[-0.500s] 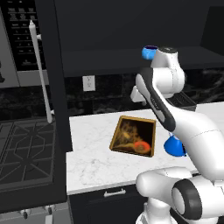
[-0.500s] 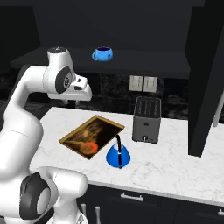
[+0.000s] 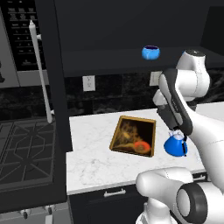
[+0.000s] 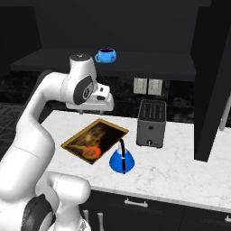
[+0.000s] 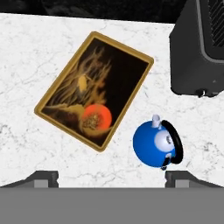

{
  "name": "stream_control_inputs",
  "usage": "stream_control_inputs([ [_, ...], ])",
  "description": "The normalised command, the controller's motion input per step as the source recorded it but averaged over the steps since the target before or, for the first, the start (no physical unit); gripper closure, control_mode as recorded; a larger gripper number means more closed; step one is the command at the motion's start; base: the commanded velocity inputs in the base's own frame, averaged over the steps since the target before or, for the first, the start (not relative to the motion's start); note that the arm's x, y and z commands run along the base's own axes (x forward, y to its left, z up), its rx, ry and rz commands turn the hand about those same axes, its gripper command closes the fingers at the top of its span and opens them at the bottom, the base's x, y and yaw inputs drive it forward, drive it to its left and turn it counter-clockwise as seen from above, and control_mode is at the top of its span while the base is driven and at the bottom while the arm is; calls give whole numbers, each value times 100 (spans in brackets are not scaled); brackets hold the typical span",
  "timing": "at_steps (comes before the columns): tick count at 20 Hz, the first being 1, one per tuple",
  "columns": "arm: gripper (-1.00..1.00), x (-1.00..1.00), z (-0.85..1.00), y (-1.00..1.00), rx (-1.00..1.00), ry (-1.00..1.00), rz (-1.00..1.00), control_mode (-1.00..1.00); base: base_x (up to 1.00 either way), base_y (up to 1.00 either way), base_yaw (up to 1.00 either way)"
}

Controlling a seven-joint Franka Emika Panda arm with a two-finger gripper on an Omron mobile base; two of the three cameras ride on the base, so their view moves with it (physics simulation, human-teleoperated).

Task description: Pick the kettle from the counter and place it on the tray. Then pick the mug from the cabinet and place it on the tray. Then close the cabinet doors.

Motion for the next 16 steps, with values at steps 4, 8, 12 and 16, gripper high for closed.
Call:
stream_control_inputs([
  [4, -100, -2, -4, -31, 0, 0, 0, -100, 0, 0, 0],
  [8, -100, 1, -2, -36, 0, 0, 0, -100, 0, 0, 0],
  [12, -100, 0, -14, -46, 0, 1, 0, -100, 0, 0, 0],
  [16, -100, -3, -49, -46, 0, 3, 8, -100, 0, 0, 0],
])
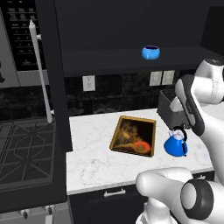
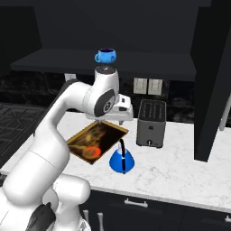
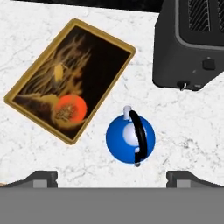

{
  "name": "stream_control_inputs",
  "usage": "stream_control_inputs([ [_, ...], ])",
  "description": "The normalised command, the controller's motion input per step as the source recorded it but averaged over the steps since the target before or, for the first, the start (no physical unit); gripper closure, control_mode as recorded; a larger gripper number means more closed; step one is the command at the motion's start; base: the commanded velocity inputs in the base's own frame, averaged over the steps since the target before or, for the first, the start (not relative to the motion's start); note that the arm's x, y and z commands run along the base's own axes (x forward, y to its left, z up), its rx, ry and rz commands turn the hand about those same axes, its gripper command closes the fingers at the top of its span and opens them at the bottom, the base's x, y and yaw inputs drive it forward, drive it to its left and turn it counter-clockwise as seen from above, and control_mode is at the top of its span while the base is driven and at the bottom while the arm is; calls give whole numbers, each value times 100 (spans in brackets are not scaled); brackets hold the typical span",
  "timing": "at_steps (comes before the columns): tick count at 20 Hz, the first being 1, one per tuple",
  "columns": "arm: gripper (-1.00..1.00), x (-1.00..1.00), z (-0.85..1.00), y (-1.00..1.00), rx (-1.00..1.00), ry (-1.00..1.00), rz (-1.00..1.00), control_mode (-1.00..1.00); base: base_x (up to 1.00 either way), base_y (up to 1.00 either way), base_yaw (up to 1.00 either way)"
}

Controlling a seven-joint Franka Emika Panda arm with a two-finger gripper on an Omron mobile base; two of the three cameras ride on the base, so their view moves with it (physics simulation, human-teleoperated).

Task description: Pick the kettle from the counter and place it on the tray. Then pick the mug from the cabinet and place it on the tray. Then close the cabinet doors.

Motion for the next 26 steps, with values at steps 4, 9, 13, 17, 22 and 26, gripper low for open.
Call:
stream_control_inputs([
  [4, -100, -2, -66, -56, 0, 9, 18, -100, 0, 0, 0],
  [9, -100, 0, -62, -31, 0, 13, 17, -100, 0, 0, 0],
  [13, -100, 8, -51, 0, 0, 11, 9, -100, 0, 0, 0],
  [17, -100, 19, -42, 0, 0, 2, 3, -100, 0, 0, 0],
  [22, -100, 29, -37, 0, 0, 0, 0, -100, 0, 0, 0],
  [26, -100, 31, -31, 0, 2, 0, 0, -100, 0, 0, 0],
])
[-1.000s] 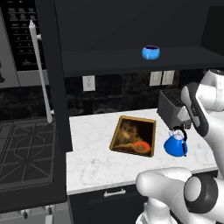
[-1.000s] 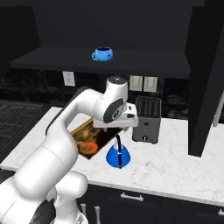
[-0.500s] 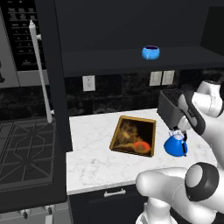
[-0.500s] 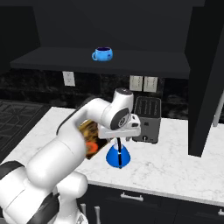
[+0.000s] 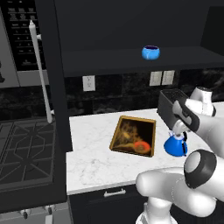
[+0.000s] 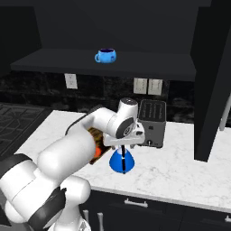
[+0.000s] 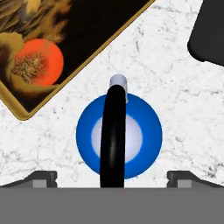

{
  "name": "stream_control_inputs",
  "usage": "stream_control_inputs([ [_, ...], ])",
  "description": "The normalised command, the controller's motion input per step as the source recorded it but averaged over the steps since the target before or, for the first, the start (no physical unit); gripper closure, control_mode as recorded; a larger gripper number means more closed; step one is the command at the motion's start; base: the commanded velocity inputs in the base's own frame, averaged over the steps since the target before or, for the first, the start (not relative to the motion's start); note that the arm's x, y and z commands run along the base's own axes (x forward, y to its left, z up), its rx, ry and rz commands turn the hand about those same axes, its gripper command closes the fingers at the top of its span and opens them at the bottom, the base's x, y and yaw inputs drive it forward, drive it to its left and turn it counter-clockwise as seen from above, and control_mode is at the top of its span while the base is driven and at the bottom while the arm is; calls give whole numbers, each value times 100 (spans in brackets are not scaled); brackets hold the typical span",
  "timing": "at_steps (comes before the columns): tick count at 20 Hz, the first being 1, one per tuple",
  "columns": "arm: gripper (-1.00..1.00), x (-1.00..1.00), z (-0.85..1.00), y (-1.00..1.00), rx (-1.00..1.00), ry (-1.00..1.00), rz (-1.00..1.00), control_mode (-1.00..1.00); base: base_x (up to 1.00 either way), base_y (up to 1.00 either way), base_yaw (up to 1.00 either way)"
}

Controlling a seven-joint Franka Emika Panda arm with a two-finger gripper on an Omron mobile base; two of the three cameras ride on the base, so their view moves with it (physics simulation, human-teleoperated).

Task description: Pick the kettle from the counter and place it on the tray. Then pick the mug from the cabinet and place it on the tray. Then close the cabinet doors.

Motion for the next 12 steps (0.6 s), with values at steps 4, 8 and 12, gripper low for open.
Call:
stream_control_inputs([
  [4, -100, 24, -22, -7, 6, 0, 0, -100, 0, 0, 0],
  [8, 100, 3, -5, -5, 2, 0, 0, -100, 0, 0, 0],
  [12, 100, 0, 0, 0, 0, 0, 0, -100, 0, 0, 0],
])
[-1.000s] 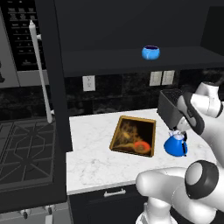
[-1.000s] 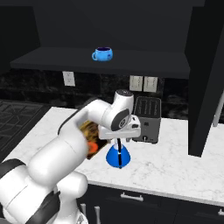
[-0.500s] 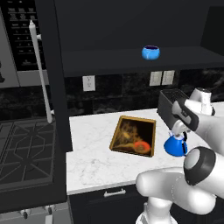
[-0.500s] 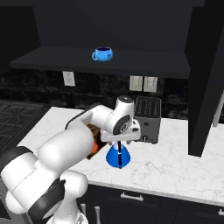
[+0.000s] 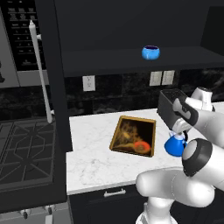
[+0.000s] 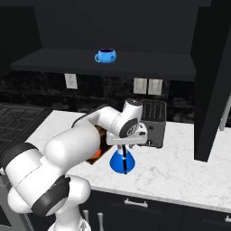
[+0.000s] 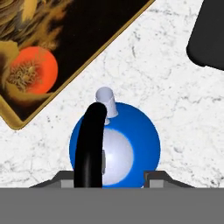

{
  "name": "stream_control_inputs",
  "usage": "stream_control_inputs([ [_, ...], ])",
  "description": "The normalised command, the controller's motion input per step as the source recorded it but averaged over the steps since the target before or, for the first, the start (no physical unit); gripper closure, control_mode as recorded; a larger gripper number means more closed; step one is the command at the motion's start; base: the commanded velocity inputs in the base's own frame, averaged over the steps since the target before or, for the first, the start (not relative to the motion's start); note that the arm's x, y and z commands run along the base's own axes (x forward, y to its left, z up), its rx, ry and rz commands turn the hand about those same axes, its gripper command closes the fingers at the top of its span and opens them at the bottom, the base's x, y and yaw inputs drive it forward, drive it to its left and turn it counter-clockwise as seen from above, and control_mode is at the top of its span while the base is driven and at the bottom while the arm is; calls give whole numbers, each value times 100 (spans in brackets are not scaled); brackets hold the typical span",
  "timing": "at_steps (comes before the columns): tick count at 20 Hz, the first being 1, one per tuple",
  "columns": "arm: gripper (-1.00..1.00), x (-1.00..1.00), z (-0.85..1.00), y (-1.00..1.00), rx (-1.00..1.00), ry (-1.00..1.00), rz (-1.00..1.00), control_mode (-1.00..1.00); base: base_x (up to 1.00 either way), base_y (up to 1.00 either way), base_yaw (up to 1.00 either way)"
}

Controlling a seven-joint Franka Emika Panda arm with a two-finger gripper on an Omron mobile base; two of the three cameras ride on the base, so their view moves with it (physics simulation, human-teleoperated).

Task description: Pick the kettle from the counter and place it on the tray. Then pick the mug from the cabinet and place it on the tray. Then close the cabinet doors.

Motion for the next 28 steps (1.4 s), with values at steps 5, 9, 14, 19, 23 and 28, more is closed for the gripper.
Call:
stream_control_inputs([
  [5, 100, 0, 0, 2, 1, 0, 0, -100, 0, 0, 0],
  [9, 100, -2, 22, 4, 4, 2, -2, -100, 0, 0, 0],
  [14, 100, -1, 59, 23, 0, 1, -10, -100, 0, 0, 0],
  [19, 100, 0, 35, 60, 0, -6, -10, -100, 0, 0, 0],
  [23, 100, 1, 17, 64, 0, -12, -10, -100, 0, 0, 0],
  [28, 100, 16, 2, 74, 0, -4, -14, -100, 0, 0, 0],
])
